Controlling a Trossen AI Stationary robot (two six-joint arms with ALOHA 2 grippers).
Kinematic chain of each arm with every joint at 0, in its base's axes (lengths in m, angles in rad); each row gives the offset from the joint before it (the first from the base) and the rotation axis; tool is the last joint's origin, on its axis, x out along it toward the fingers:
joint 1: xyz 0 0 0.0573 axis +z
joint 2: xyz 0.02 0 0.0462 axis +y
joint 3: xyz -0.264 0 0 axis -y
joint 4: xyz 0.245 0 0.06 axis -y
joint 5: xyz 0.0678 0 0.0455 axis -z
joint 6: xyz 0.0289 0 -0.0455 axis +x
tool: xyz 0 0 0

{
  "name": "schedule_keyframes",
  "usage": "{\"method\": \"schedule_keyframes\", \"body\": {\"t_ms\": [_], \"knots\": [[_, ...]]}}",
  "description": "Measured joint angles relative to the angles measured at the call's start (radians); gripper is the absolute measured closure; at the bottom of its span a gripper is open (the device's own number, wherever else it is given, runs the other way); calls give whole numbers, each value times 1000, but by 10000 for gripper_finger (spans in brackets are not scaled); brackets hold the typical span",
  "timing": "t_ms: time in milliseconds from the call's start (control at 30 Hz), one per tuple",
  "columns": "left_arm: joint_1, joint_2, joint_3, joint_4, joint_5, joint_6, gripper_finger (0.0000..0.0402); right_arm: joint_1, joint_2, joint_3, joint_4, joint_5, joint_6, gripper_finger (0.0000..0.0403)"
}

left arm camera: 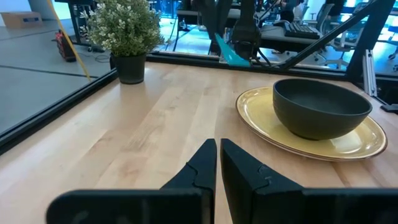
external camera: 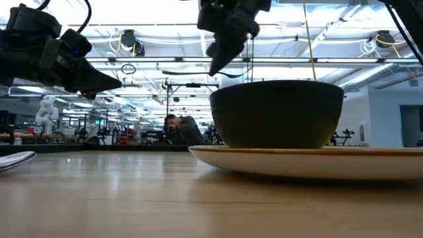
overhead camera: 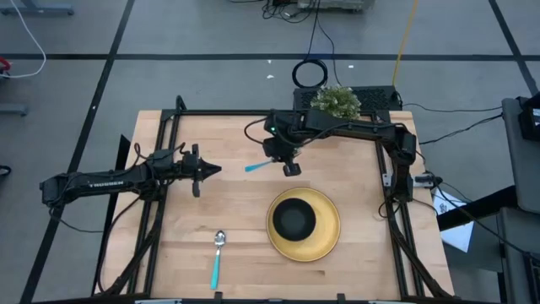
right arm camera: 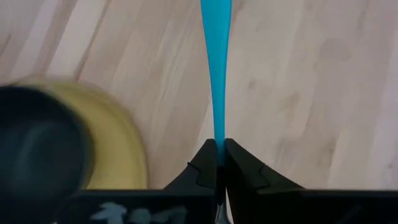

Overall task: Set table place
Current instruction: Put the blue fork on the yellow plate to the right of the black bowl

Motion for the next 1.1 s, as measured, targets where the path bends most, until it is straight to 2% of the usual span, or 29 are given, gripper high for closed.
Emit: {"method": "schedule_keyframes", "body": {"t_ms": [233,467,567,867,1100], "knots": [[0,0,0,0,0,-7,373,2,-31,-1,-55,-3,-31,401],[0,0,0,-1,0,-15,373,7,-132,-25,-27,-103,-30,401],[0,0,0,-2,0,-15,373,9,-209,-107,10,-107,-23,402],[0,0,0,0,0,-14,373,8,-474,-471,223,-106,15,402],[0,0,0,37,0,-8,373,9,-575,-618,254,-106,70,402]]}}
